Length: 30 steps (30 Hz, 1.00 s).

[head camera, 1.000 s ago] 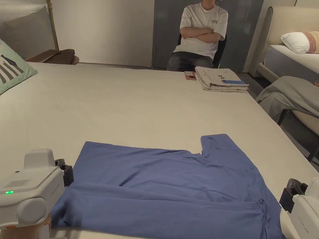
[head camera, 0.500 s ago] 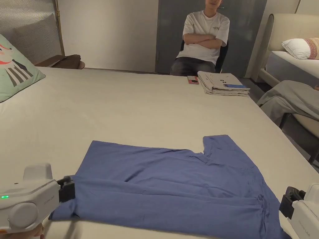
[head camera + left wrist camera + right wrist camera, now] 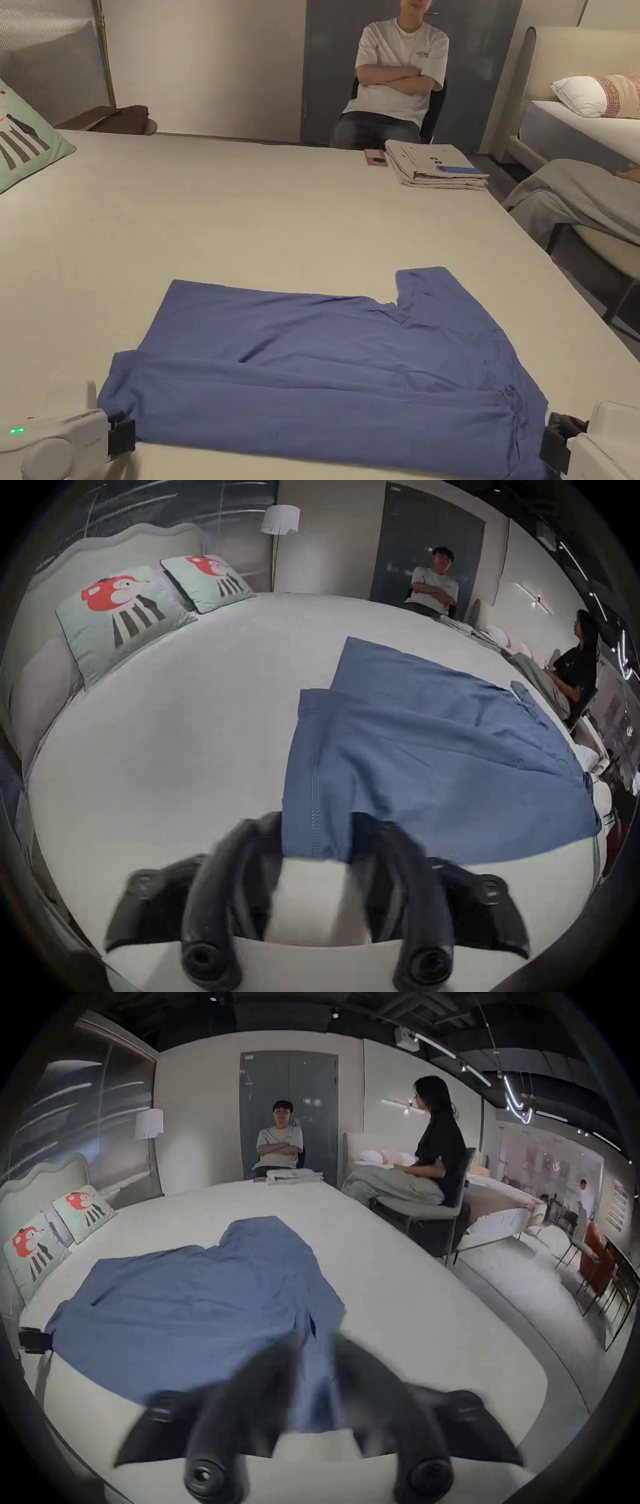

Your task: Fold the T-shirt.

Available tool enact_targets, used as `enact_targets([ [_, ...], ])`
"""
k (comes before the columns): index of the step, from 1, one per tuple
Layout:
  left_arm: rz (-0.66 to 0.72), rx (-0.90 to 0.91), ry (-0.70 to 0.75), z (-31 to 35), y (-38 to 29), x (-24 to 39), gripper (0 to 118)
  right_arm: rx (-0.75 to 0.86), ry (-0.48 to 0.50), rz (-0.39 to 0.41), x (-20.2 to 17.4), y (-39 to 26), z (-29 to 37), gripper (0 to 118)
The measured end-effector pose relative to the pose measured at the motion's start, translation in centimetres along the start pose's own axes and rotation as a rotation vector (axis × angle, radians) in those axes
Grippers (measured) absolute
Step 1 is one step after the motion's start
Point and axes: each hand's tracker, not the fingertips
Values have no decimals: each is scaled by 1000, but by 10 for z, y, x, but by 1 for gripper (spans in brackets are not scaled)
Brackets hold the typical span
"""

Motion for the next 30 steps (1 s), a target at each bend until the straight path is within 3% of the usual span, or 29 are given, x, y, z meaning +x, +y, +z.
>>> enact_targets([
  [6, -6, 16, -32, 10, 1, 8, 8, -179, 15, -38, 13, -10, -24, 109],
  [7, -14, 20, -29, 12, 0, 10, 8, -224, 18, -45, 14, -12, -30, 97],
  [8, -16, 20, -30, 14, 0, 10, 8, -264, 34, -48, 15, -15, -35, 70],
  [9, -13, 20, -33, 17, 0, 11, 8, -295, 63, -46, 15, -18, -39, 54],
  [10, -10, 18, -37, 19, 0, 11, 8, -309, 70, -41, 16, -22, -42, 50],
  [12, -1, 15, -42, 25, 0, 10, 8, -295, 61, -27, 13, -24, -42, 14],
  [14, 6, 15, -48, 31, 0, 9, 8, -269, 89, -8, 12, -19, -34, 12],
  [16, 10, 6, -49, 37, 1, 7, 8, -273, 144, -51, 12, -12, -28, 12],
  [18, 12, -7, -51, 46, 1, 3, 8, -259, 110, 3, 9, -5, -18, 12],
  [30, 87, -90, -45, 92, -45, -26, 8, -313, 134, 11, 27, -25, 35, 12],
])
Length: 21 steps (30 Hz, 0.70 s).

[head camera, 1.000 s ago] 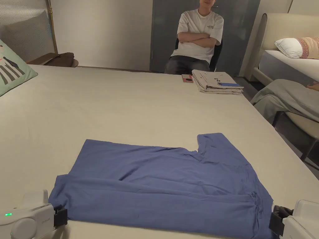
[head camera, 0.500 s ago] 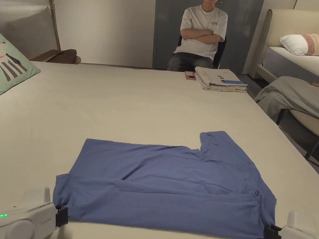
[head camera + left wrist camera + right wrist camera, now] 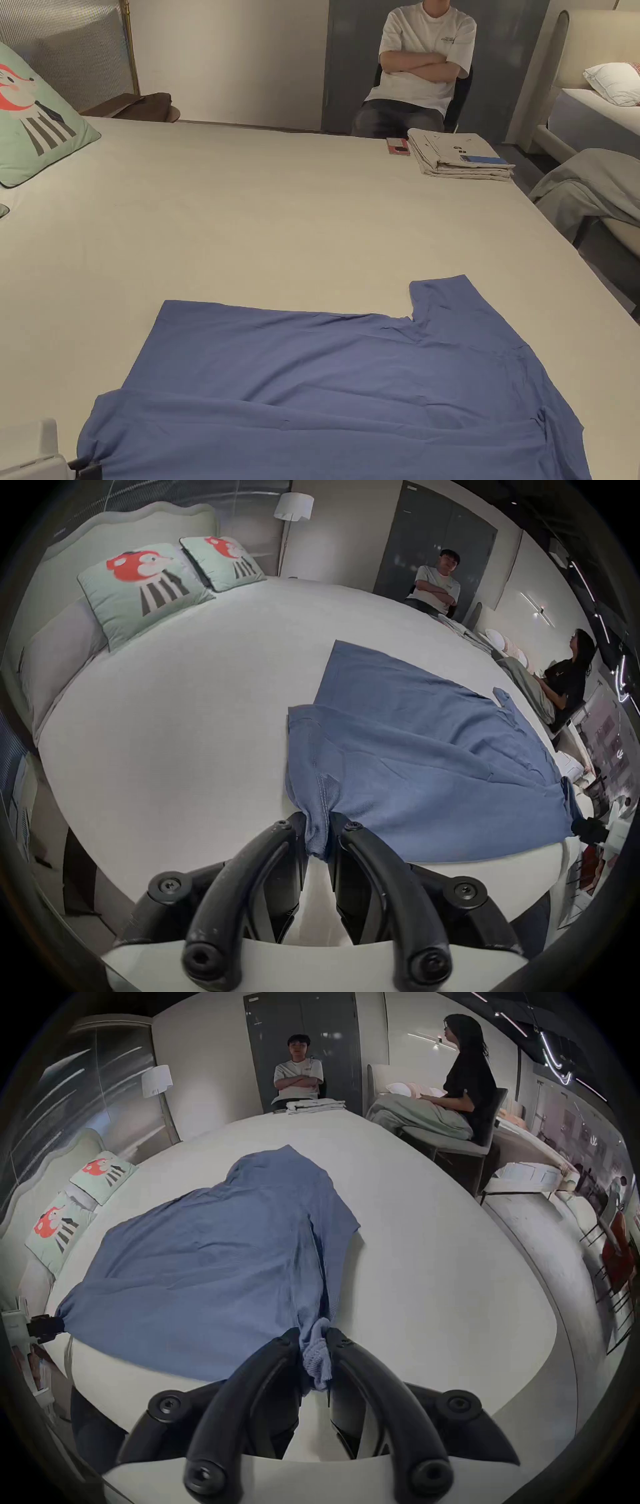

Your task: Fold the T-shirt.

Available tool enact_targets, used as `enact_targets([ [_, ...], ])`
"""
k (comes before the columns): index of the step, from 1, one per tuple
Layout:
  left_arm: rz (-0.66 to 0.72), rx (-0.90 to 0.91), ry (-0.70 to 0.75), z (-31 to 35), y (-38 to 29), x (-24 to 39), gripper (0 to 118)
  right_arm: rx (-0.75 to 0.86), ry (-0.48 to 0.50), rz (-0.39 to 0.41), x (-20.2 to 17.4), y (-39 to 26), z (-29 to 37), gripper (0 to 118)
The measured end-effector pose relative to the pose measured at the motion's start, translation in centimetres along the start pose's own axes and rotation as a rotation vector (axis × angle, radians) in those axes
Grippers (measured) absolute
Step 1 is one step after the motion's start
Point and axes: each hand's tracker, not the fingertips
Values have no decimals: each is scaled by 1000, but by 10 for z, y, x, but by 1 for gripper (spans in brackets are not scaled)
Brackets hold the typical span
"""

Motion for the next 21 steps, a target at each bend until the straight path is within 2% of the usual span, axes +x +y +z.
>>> enact_targets([
  [2, 1, -11, 5, -3, -7, 0, 10, -21, -11, 4, 1, -6, -8, 13],
  [6, -8, -12, 18, -12, -14, 1, 38, -37, -27, 26, -2, -12, -21, 41],
  [8, -11, 2, 33, -10, -15, 3, 82, -9, -41, 36, -5, -12, -16, 94],
  [9, -18, 22, 31, -7, -14, 3, 96, 20, -59, 51, -6, -10, -13, 104],
  [10, -13, 49, 19, -3, -12, 2, 104, 51, -72, 51, -7, -7, -9, 103],
  [11, 0, 88, 7, 0, -8, 4, 105, 98, -64, 38, -8, -3, -5, 103],
  [15, -12, 278, -14, 19, 19, 23, 104, 291, -41, -10, -20, 26, 12, 103],
  [16, -26, 311, -8, 22, 26, 30, 101, 329, -51, -8, -25, 34, 15, 102],
  [17, -45, 344, -9, 24, 33, 37, 89, 369, -58, -1, -31, 42, 17, 96],
  [18, -64, 381, -16, 27, 41, 44, 73, 405, -62, 9, -37, 48, 18, 82],
  [19, -79, 408, -15, 29, 48, 51, 53, 436, -65, 16, -44, 53, 20, 62],
  [20, -93, 428, -20, 32, 54, 57, 27, 468, -65, 20, -48, 60, 19, 28],
  [21, -104, 452, -29, 34, 59, 63, 14, 495, -45, 21, -53, 64, 20, 10],
])
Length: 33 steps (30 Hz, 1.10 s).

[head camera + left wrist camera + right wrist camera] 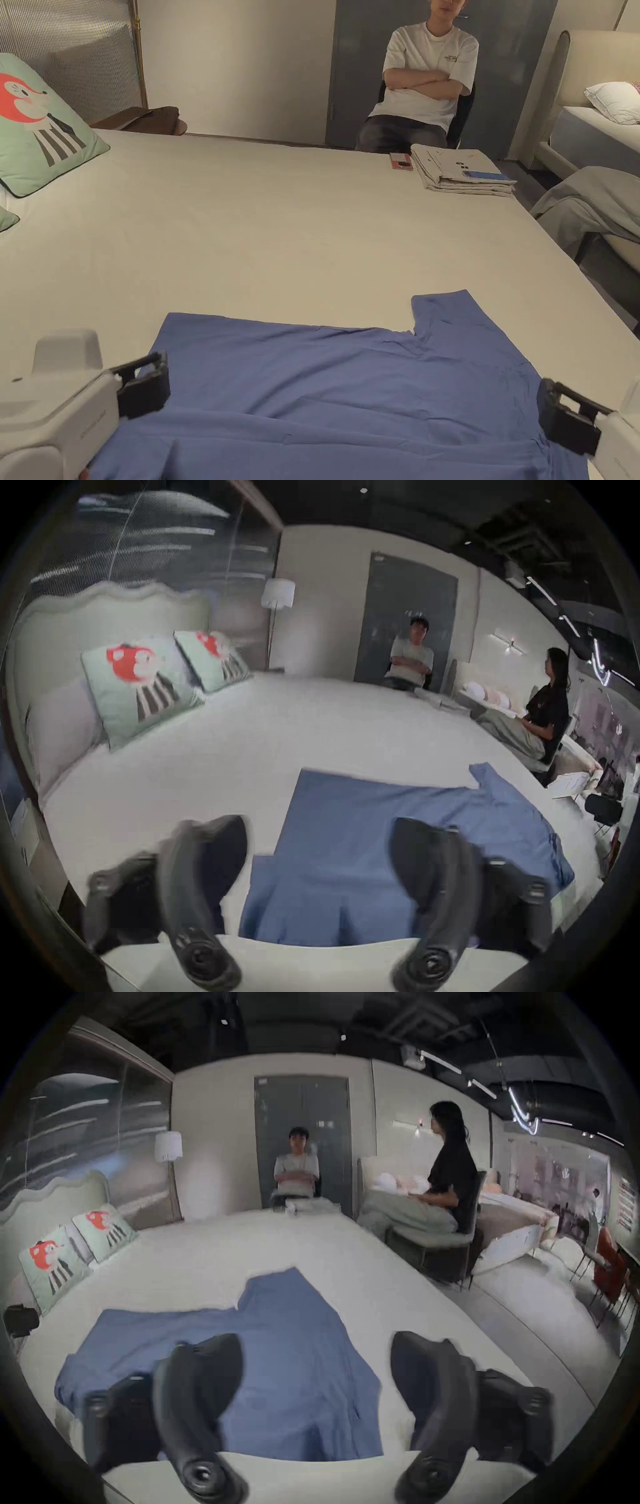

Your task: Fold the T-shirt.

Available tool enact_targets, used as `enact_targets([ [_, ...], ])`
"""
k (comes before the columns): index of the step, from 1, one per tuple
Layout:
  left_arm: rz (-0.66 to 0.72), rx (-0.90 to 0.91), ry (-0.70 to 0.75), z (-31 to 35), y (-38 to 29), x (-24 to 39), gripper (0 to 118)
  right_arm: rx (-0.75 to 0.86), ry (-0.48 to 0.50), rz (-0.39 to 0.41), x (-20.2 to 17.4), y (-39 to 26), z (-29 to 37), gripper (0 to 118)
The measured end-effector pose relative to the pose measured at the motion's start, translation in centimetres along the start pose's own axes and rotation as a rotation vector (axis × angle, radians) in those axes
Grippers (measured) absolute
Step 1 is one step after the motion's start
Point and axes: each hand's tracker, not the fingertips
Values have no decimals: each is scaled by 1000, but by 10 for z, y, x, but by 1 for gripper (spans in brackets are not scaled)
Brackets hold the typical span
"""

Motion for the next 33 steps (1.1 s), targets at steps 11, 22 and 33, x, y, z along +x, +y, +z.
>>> enact_targets([
  [11, 27, -23, -64, -50, 42, 9, 0, 8, 44, 11, -22, 19, -33, 0],
  [22, -44, -343, -41, -215, 63, -10, 105, -77, 20, 13, -30, 20, -97, 0],
  [33, -30, -524, 50, -303, 32, -14, 65, -175, -6, 16, -27, 7, -152, 0],
])
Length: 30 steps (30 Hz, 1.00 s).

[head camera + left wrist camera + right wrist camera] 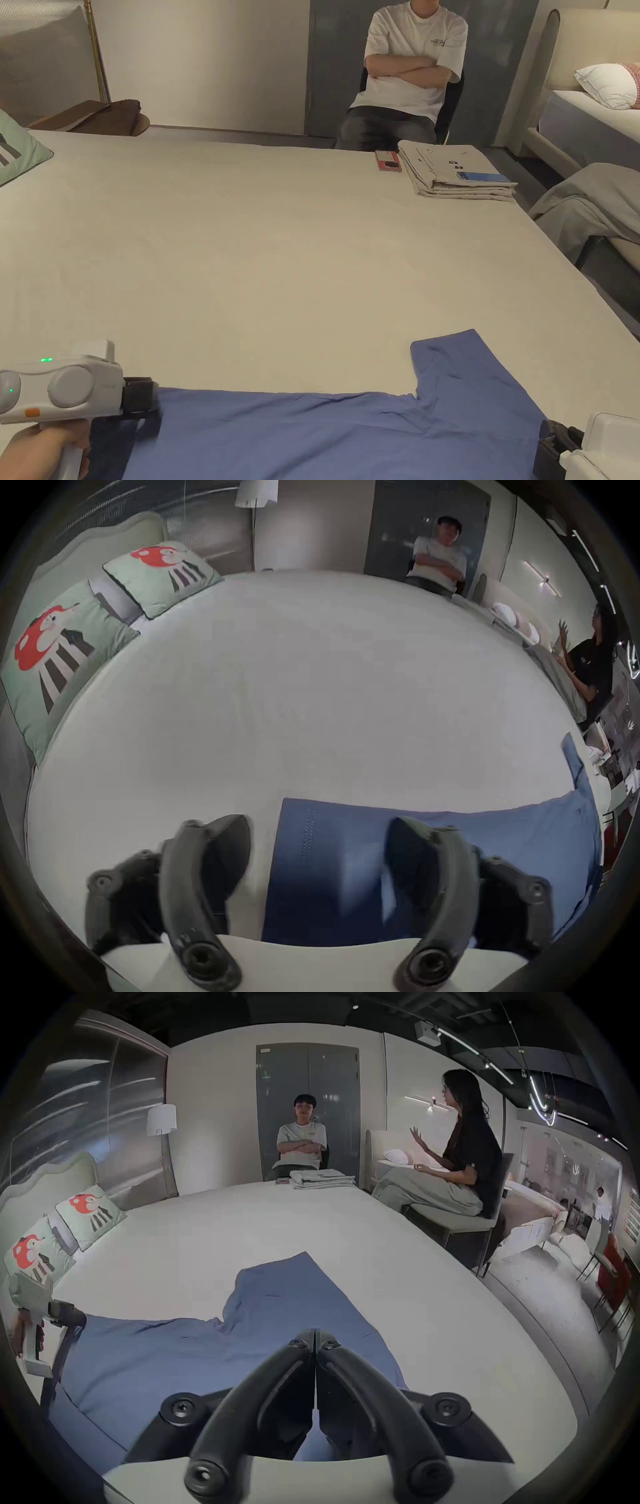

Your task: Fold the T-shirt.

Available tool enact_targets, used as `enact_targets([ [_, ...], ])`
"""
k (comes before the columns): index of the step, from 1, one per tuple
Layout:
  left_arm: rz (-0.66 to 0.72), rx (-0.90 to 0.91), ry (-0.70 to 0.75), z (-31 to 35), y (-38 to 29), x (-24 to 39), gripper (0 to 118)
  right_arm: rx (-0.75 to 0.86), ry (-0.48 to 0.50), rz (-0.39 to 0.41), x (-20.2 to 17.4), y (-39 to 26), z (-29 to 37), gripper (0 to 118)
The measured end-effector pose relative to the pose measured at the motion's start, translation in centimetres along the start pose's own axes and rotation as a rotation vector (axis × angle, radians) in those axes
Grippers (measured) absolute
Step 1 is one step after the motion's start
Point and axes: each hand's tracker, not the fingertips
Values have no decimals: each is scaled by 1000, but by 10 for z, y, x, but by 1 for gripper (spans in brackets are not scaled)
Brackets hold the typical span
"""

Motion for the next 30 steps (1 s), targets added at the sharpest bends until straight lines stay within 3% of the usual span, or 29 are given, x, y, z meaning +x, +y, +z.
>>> enact_targets([
  [1, 3, 7, -10, 1, -4, 1, 56, -5, -3, 0, 1, 0, -4, 5],
  [3, 10, 31, -1, 8, -6, 7, 19, -20, -3, -7, 5, 2, -11, 66],
  [4, 4, 38, -13, 11, -8, 8, 7, -30, -5, -19, 9, 5, -17, 92],
  [5, -9, 55, -15, 15, -10, 10, 7, -49, -11, -28, 12, 8, -24, 108],
  [13, -29, 111, -6, 26, -12, 10, 7, -365, -37, -70, 44, 26, -101, 104],
  [15, -9, 116, -13, 31, -12, 7, 6, -432, -61, -78, 49, 26, -119, 84],
  [17, -7, 119, -16, 37, -13, 7, 6, -458, -56, -66, 50, 25, -129, 45],
  [18, -9, 117, -27, 39, -14, 8, 5, -457, -58, -53, 49, 25, -128, 34],
  [19, -10, 116, -25, 41, -14, 9, 5, -455, -54, -38, 48, 25, -127, 13],
  [20, -17, 118, -21, 42, -14, 10, 5, -437, -34, -27, 48, 26, -122, 3],
  [21, -25, 123, -18, 43, -14, 10, 5, -413, 2, -34, 48, 29, -117, 2],
  [24, -23, 129, -23, 55, -15, 8, 5, -317, -67, -2, 55, 35, -93, 2],
  [27, -9, 149, -34, 73, -18, 4, 5, -308, 25, -69, 72, 41, -64, 2],
  [30, 6, 170, -49, 97, -26, 0, 5, -254, 37, -44, 79, 44, -27, 2],
])
